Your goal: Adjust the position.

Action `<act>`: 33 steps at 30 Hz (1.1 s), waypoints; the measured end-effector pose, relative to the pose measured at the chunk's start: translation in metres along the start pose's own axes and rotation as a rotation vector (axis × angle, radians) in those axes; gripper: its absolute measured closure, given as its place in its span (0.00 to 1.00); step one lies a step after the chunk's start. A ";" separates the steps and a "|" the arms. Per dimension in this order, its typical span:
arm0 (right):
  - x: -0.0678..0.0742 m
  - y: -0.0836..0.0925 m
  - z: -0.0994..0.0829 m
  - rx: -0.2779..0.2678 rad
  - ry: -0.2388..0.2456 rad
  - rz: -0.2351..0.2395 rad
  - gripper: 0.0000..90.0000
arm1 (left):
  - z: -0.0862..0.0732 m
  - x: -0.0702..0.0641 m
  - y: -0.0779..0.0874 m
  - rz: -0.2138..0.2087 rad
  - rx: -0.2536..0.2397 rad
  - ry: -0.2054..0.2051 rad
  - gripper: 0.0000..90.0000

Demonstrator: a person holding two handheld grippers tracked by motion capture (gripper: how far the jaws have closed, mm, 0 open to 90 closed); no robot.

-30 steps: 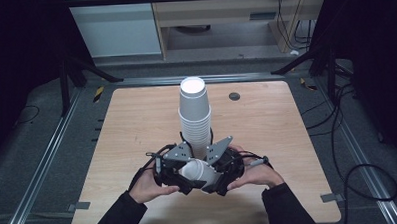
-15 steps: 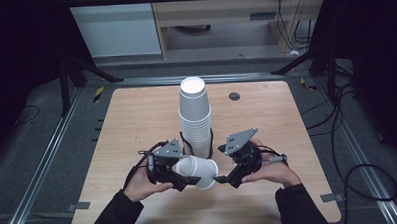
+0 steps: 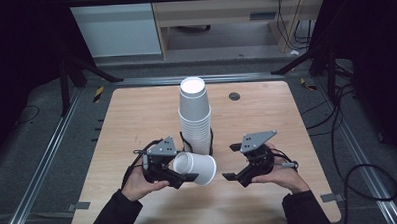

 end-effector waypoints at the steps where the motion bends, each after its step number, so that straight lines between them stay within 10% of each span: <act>1: 0.000 0.001 -0.001 0.002 -0.006 -0.002 0.06 | 0.000 0.000 0.001 -0.002 -0.007 0.003 0.24; 15: 0.001 0.004 -0.006 -0.105 -0.092 0.025 0.06 | 0.008 0.003 0.010 -0.010 -0.118 0.018 0.24; 33: 0.016 0.003 0.000 -0.152 -0.083 0.125 0.02 | 0.016 -0.007 0.004 -0.077 -0.191 0.022 0.24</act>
Point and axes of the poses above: each handheld gripper's, and its own axes: y roughly backward along the jaws, z roughly out of its top, x roughly to its left, the point moved 7 cm from there along -y, roughly forward along the jaws, and after that the axes turned 4 degrees about z, right-handed, at the moved point
